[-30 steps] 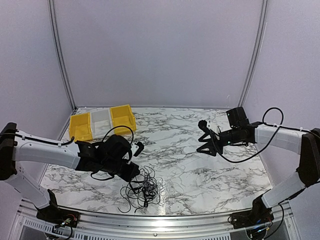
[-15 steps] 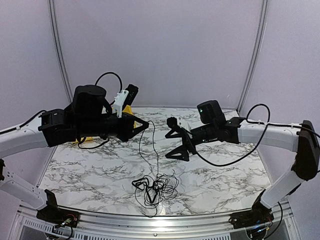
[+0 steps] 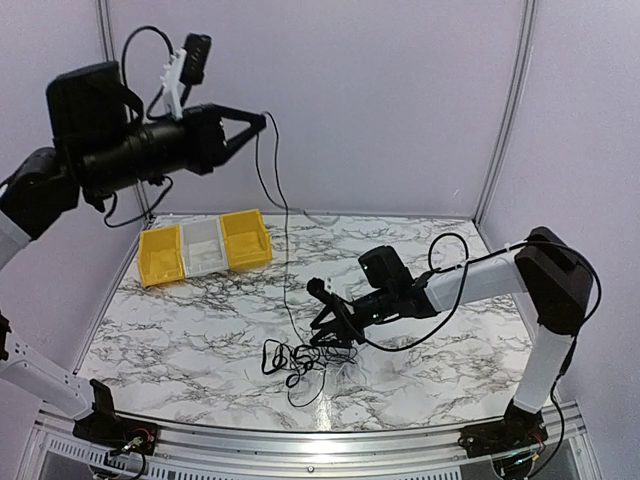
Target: Untangle the cables
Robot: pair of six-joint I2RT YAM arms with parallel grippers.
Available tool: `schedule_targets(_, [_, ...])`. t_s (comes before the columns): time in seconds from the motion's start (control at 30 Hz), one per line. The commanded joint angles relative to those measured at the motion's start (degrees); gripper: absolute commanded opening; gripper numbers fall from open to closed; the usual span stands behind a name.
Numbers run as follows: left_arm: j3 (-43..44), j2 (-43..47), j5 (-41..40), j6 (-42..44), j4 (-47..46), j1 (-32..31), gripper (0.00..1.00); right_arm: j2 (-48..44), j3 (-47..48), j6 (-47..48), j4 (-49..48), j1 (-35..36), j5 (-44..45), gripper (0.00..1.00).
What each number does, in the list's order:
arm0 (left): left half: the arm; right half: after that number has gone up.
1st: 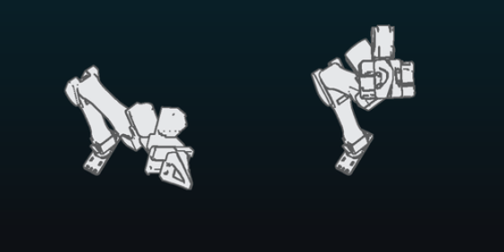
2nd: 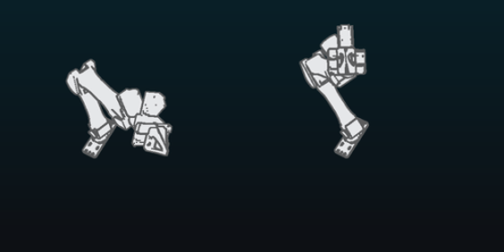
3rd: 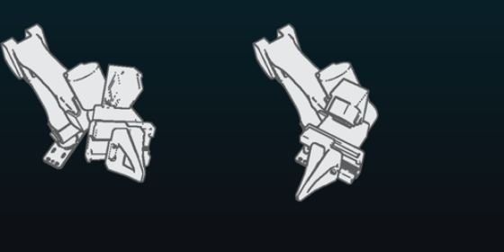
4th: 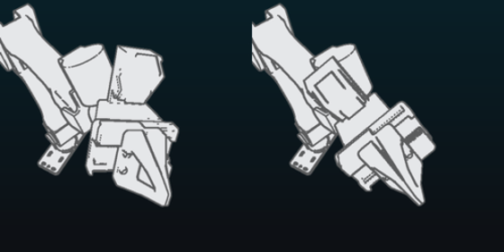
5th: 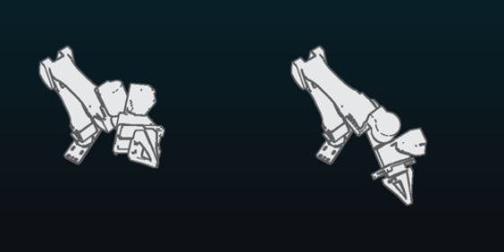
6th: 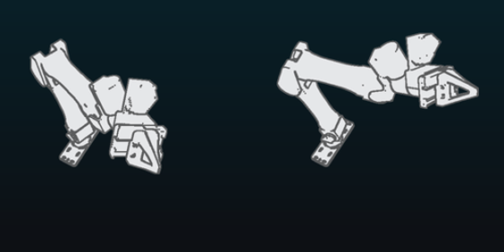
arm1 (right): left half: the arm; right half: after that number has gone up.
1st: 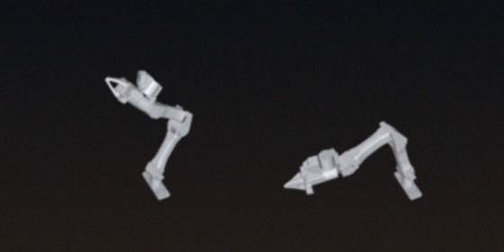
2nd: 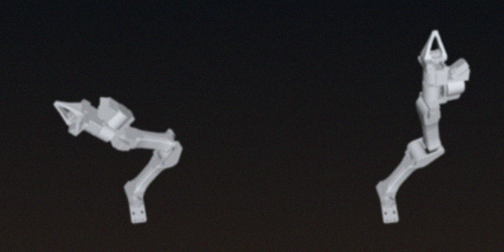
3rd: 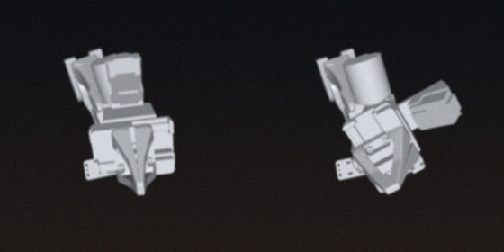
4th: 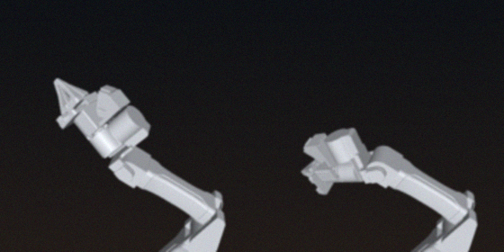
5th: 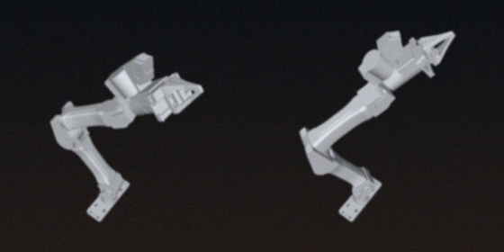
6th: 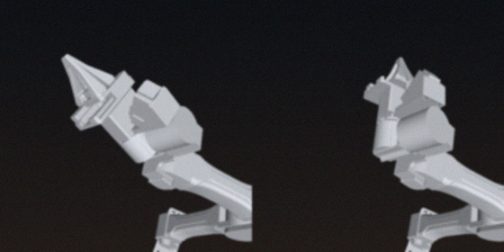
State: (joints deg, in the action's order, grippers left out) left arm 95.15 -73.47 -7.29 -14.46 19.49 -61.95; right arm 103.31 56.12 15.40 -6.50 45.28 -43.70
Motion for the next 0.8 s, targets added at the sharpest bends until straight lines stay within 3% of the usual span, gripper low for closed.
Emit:
schedule_targets(0.0, [12.5,-0.7,-11.5,7.6,4.5,-0.2,0.0,4.2,0.3,-2.2,-2.6,0.3,-2.2,0.47])
schedule_targets(0.13, [19.9,-2.7,-18.8,12.3,6.9,-0.1,0.0,7.1,1.8,-1.7,-0.6,-0.1,-1.6,0.38])
schedule_targets(0.3, [18.6,-2.3,-29.9,17.5,7.2,-0.1,0.0,5.6,2.8,-0.4,1.0,-2.1,-0.9,0.4])
schedule_targets(0.53, [8.8,0.5,-39.2,18.5,7.1,2.6,0.0,-3.2,8.0,4.9,13.5,-6.3,-2.5,0.65])
schedule_targets(0.63, [3.7,3.4,-35.1,13.9,7.0,7.4,0.0,-8.8,9.4,9.6,19.4,-8.1,-3.4,0.81])
schedule_targets(0.77, [-2.3,5.5,-28.7,9.8,6.6,15.0,0.0,-16.9,7.7,13.2,24.3,-9.9,-2.1,0.86])
